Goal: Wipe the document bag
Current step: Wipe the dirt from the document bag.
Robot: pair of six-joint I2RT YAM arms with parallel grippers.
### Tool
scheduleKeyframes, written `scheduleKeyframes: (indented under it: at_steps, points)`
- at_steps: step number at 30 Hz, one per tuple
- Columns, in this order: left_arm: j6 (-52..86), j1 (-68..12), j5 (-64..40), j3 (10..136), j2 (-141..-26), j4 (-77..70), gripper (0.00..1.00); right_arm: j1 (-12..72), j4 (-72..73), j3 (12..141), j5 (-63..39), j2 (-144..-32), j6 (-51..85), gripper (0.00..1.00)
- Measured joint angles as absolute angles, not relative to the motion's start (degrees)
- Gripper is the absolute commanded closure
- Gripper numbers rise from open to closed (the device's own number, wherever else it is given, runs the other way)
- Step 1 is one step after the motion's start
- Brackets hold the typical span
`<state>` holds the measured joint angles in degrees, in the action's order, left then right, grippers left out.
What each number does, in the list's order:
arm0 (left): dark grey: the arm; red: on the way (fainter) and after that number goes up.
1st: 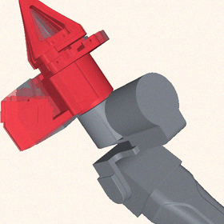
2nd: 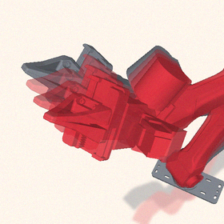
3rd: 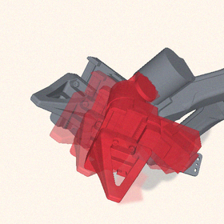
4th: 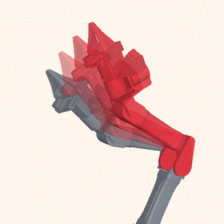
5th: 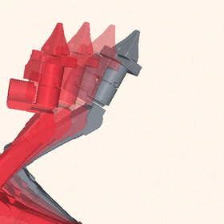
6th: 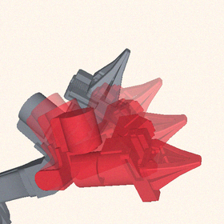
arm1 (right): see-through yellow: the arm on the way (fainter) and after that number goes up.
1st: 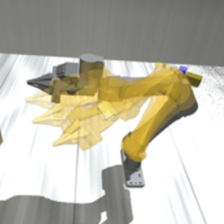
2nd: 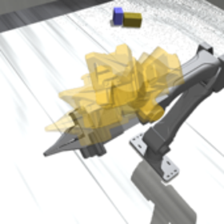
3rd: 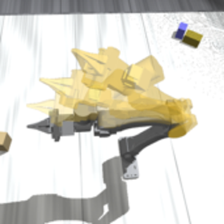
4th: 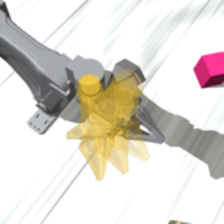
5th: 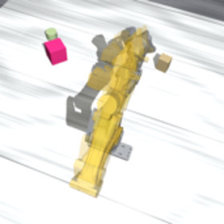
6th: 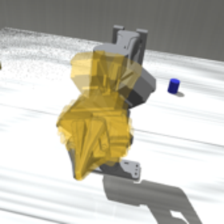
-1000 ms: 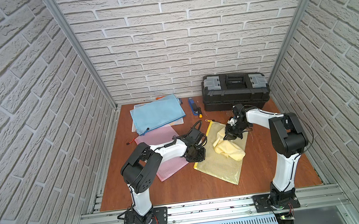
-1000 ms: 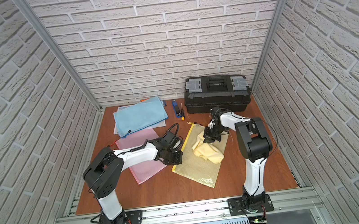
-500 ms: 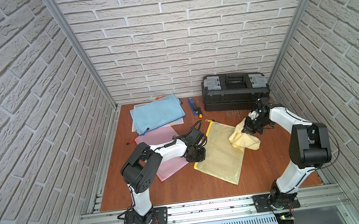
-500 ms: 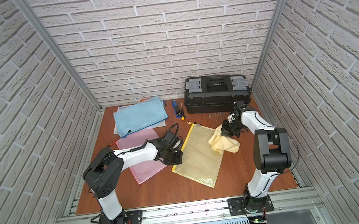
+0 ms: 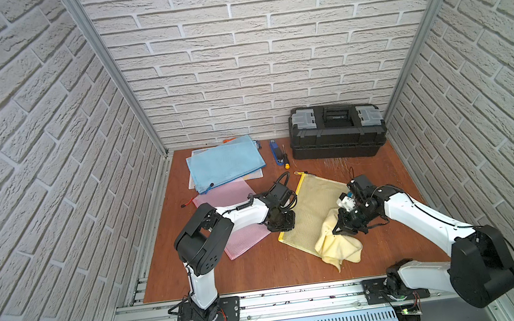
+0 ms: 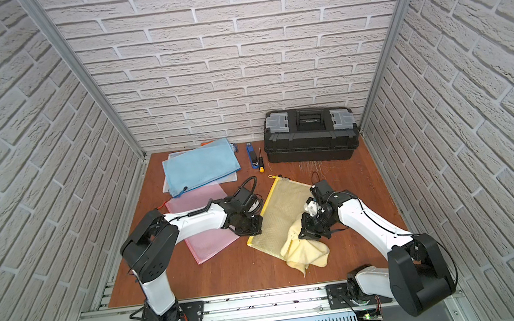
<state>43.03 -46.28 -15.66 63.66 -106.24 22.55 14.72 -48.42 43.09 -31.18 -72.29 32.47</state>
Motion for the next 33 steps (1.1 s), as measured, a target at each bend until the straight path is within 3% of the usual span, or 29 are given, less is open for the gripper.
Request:
scheduleKeyframes:
  at_steps: [8,17,22,27,33]
  points:
    - [43.0,-46.3,-15.7,63.7,-106.3,22.5,1.00,11.6,-47.3,46.3,-29.4,-87.0,31.8,0.98]
    - [43.1,-46.6,-15.5,63.7,-106.2,22.5,1.00,-5.9,-46.3,71.7,-30.1,-104.0,26.2,0.98]
    - [43.0,-46.7,-15.3,63.7,-106.2,22.5,1.00,-11.3,-47.6,82.3,-29.0,-109.2,24.1,0.98]
    - [43.1,-46.7,-15.2,63.7,-106.2,22.5,1.00,-6.5,-47.4,78.3,-29.9,-107.7,24.1,0.98]
    - [43.0,-46.8,-15.2,63.7,-106.2,22.6,1.00,13.4,-43.5,65.4,-32.5,-102.4,29.7,0.98]
